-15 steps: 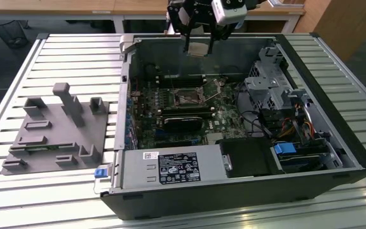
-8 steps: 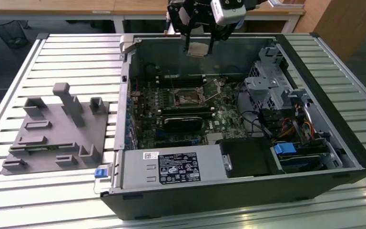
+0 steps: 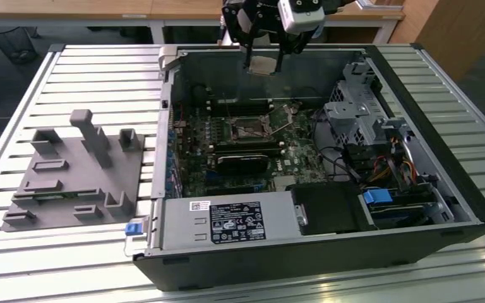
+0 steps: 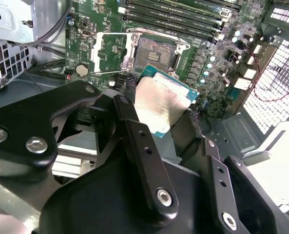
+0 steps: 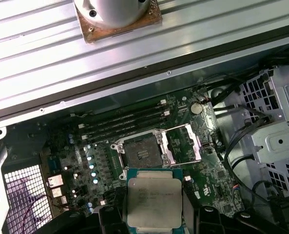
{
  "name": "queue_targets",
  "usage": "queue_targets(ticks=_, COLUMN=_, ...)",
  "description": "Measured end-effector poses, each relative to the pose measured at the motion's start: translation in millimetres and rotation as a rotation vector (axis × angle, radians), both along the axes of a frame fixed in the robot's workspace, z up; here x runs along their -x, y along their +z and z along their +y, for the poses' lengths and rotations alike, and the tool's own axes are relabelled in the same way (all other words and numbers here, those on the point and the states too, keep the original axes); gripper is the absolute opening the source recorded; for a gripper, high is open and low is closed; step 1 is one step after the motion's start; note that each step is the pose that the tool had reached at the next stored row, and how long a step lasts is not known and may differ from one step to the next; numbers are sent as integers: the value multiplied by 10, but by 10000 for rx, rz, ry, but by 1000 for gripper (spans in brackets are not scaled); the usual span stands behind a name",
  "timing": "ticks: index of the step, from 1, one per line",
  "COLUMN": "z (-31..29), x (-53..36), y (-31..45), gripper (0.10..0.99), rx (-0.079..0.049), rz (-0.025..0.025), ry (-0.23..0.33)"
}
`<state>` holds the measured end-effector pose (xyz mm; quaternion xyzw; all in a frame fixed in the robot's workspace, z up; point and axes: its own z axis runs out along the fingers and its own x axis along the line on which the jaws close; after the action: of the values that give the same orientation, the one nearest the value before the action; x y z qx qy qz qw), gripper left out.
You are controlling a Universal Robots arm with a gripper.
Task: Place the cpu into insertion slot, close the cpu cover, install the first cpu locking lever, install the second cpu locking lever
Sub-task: 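Place the cpu into insertion slot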
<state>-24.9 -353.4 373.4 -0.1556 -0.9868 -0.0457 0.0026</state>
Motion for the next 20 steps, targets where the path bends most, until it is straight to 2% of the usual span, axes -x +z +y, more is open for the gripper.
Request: queue_targets(ticks=20, z=0, x=0, y=-1, gripper=541, rx=0, rz=0, ry=-616)
